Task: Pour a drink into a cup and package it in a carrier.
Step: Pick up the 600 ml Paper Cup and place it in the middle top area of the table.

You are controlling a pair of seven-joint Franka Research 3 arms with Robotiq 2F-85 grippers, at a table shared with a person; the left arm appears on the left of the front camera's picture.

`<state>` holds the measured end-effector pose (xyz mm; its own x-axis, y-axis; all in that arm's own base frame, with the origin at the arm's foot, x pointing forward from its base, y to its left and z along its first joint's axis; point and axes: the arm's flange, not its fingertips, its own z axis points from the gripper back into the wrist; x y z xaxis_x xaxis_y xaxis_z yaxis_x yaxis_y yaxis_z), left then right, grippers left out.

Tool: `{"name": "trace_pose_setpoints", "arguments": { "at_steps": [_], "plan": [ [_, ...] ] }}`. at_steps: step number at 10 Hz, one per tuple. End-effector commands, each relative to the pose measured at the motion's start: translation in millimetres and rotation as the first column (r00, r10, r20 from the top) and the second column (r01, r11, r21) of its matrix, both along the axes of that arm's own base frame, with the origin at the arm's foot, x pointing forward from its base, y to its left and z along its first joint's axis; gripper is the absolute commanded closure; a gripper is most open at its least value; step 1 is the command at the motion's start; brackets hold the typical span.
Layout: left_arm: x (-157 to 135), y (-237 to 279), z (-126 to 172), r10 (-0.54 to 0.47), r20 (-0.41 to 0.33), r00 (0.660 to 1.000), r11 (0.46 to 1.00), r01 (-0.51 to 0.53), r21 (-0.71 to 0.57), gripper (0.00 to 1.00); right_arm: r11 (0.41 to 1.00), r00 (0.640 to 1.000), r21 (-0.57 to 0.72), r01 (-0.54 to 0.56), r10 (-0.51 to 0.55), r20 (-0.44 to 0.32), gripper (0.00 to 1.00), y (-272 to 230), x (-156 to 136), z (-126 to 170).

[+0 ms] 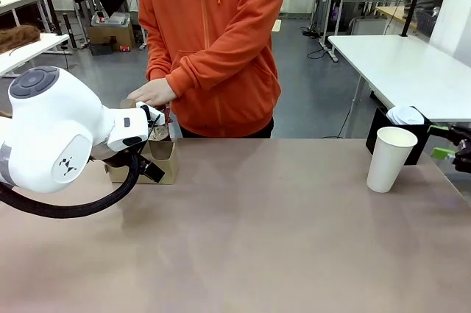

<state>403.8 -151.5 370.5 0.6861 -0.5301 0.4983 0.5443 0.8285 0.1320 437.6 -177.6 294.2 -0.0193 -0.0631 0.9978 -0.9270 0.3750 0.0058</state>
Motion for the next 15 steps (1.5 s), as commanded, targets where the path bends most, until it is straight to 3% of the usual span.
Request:
{"name": "trace_pose_setpoints", "arguments": {
  "at_steps": [1,5,15],
  "plan": [
    [-0.1,0.1,0.1,-0.001,0.0,1.0,1.0,0.001,-0.001,0.0,1.0,1.0,-0.001,-0.008,0.008,0.019,0.0,-4.4,6.9,-17.2],
    [-0.1,0.1,0.1,-0.001,0.0,1.0,1.0,0.001,-0.001,0.0,0.999,0.999,0.008,0.037,-0.036,-0.029,0.0,16.9,19.0,-44.8],
    [-0.1,0.1,0.1,-0.001,0.0,1.0,1.0,0.001,-0.001,0.0,0.995,0.989,0.005,0.098,-0.097,-0.112,0.0,73.1,47.0,-60.3]
  ]
}}
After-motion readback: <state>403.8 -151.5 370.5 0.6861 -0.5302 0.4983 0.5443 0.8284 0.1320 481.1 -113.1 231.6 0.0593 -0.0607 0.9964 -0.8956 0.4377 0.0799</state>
